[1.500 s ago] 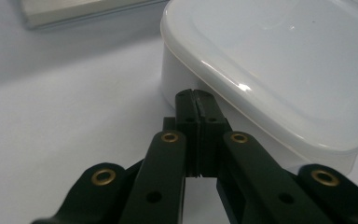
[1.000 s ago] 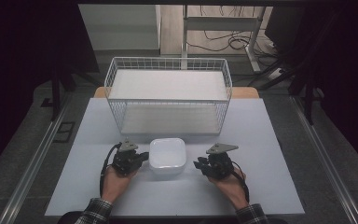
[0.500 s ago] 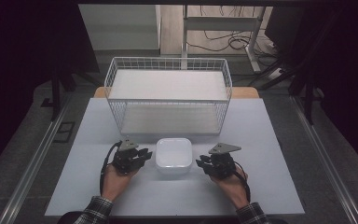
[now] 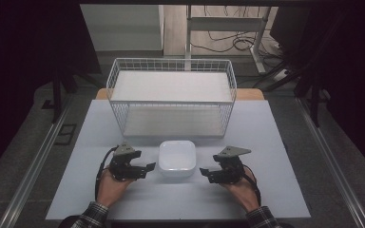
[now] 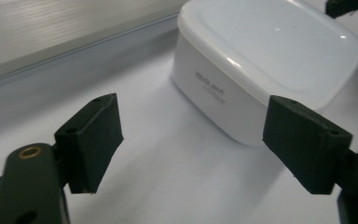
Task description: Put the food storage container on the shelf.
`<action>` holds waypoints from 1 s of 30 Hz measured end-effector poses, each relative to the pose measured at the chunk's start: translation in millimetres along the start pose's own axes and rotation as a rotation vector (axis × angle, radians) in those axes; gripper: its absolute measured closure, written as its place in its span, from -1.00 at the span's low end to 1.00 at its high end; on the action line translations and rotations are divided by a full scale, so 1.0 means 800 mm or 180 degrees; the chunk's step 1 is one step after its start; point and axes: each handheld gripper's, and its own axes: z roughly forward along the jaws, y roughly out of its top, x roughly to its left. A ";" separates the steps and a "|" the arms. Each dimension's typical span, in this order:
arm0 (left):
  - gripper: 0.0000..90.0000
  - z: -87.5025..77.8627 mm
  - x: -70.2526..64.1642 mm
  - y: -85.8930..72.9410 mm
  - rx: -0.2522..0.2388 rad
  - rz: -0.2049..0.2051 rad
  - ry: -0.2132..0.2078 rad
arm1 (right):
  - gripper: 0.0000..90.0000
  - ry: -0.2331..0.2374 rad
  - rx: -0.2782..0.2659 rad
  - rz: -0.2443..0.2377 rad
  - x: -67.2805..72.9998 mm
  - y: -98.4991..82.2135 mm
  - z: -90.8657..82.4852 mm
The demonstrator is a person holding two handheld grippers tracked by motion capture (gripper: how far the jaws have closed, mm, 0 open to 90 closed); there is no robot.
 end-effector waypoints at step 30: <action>-0.78 0.034 -0.024 0.049 0.0127 0.0271 -0.0275 | -0.92 0.0269 0.0062 0.0047 0.007 0.056 0.024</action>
